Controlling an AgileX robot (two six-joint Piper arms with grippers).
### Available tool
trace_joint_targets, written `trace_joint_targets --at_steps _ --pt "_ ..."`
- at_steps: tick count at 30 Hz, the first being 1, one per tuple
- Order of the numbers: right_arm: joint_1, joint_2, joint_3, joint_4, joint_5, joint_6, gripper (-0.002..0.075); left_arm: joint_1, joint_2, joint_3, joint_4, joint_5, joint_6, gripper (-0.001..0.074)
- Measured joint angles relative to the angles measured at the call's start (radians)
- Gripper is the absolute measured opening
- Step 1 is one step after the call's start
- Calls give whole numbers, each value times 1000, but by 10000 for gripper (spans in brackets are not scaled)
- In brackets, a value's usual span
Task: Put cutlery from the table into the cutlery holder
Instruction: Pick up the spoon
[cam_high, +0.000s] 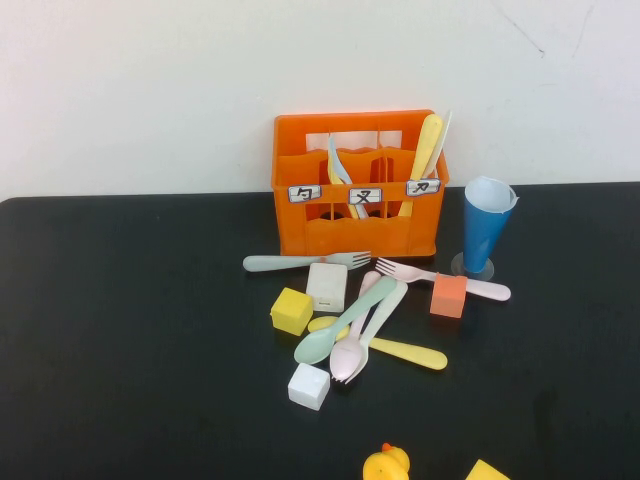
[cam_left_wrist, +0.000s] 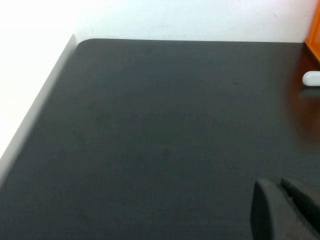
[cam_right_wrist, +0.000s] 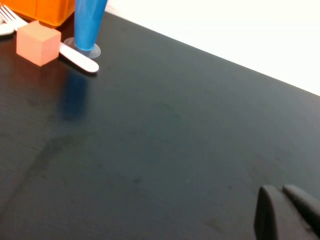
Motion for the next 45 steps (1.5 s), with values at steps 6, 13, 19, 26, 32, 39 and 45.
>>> trace_joint_targets --at_steps 6,13,19,26,32,39,45 --pt "0 0 0 0 0 0 -3 0 0 0 0 0 0 -1" --pt "0 0 0 0 0 0 -3 0 0 0 0 0 0 -1" --pt "0 0 0 55 -6 0 -3 0 0 0 0 0 0 -1" --pt "0 0 -206 127 96 0 -3 0 0 0 0 0 0 -1" --pt "0 51 -463 208 145 4 -3 0 0 0 0 0 2 -1" --pt "0 241 -532 265 220 -106 -3 0 0 0 0 0 2 -1" --pt "0 497 -686 349 482 -392 -3 0 0 0 0 0 2 -1"
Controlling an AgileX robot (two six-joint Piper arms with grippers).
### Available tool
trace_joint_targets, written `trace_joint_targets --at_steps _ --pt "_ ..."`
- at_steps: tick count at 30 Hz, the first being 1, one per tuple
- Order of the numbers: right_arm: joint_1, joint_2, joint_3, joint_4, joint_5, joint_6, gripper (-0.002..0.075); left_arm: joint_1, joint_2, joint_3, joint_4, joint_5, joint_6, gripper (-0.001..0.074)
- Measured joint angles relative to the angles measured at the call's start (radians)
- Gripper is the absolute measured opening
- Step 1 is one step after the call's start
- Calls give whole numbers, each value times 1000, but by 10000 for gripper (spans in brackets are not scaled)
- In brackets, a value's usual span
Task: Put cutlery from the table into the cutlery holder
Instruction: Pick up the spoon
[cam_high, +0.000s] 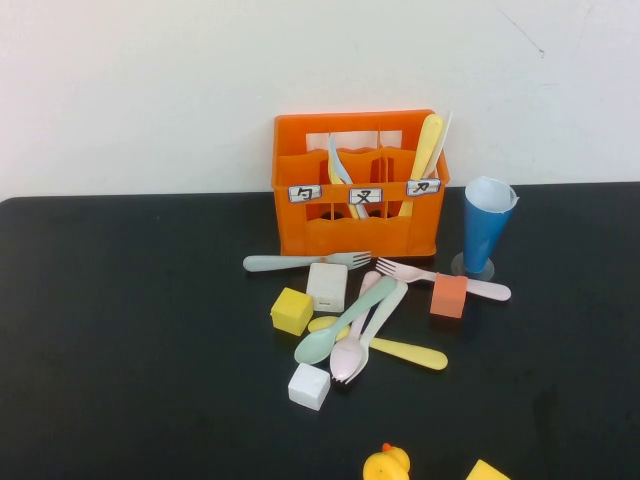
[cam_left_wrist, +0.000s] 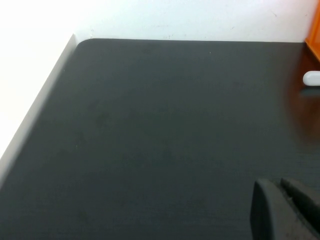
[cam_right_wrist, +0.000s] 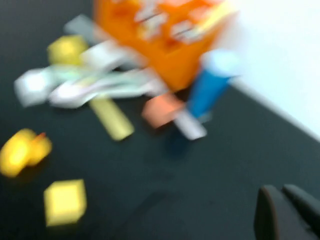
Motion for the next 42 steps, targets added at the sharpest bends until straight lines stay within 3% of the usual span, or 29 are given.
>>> trace_joint_targets --at_steps 7,11,19,26,29,36,42 --pt "32 304 -199 89 237 -306 -3 0 0 0 0 0 0 -1" --pt "153 455 -296 41 258 -358 -3 4 0 0 0 0 0 -1" --pt "434 828 -534 -243 250 -367 -3 11 0 0 0 0 -2 -1" --pt "547 1138 -743 -298 258 -421 4 11 0 0 0 0 -2 -1" --pt "583 1243 -830 -301 270 -468 51 11 0 0 0 0 -2 -1" --pt "653 1439 -996 -313 255 -592 295 11 0 0 0 0 -2 -1" --pt "680 1587 -1118 -333 241 -656 337 11 0 0 0 0 -2 -1"
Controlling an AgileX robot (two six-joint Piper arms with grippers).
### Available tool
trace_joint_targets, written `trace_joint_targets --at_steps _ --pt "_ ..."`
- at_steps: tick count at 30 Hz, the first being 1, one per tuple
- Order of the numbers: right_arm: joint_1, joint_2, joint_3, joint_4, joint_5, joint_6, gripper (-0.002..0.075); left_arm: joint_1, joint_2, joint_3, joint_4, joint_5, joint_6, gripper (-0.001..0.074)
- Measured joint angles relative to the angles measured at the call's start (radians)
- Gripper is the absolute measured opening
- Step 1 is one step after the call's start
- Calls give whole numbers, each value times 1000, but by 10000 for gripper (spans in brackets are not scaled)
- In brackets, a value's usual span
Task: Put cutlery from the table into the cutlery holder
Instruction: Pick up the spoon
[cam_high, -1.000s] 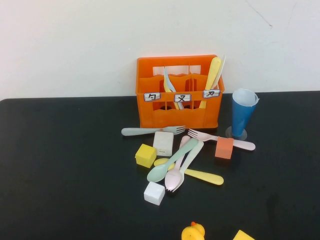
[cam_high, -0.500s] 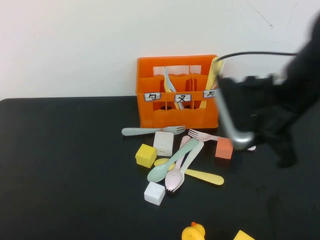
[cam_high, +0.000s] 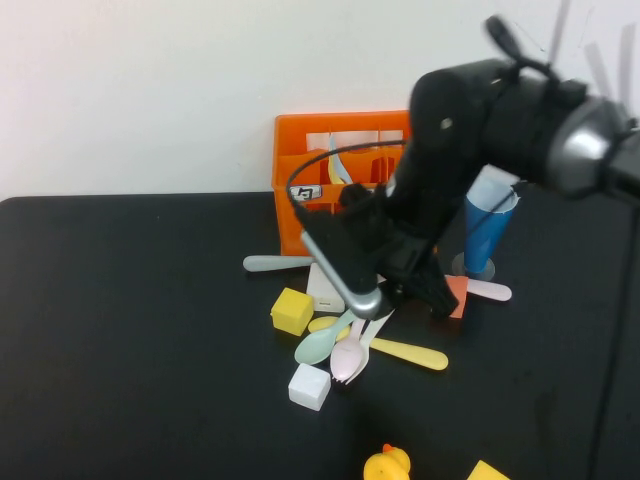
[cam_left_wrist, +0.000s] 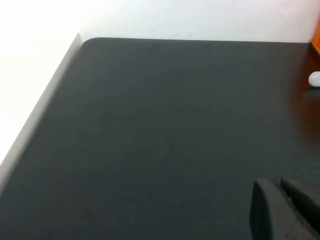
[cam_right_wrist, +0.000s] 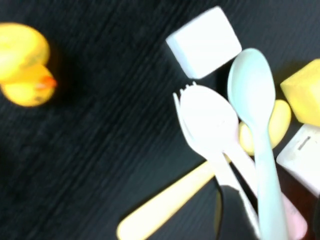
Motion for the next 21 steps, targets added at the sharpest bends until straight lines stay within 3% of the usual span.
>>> trace_joint_targets --at_steps 21 --pt "1 283 -227 -67 -15 -20 337 0 0 0 0 0 1 -1"
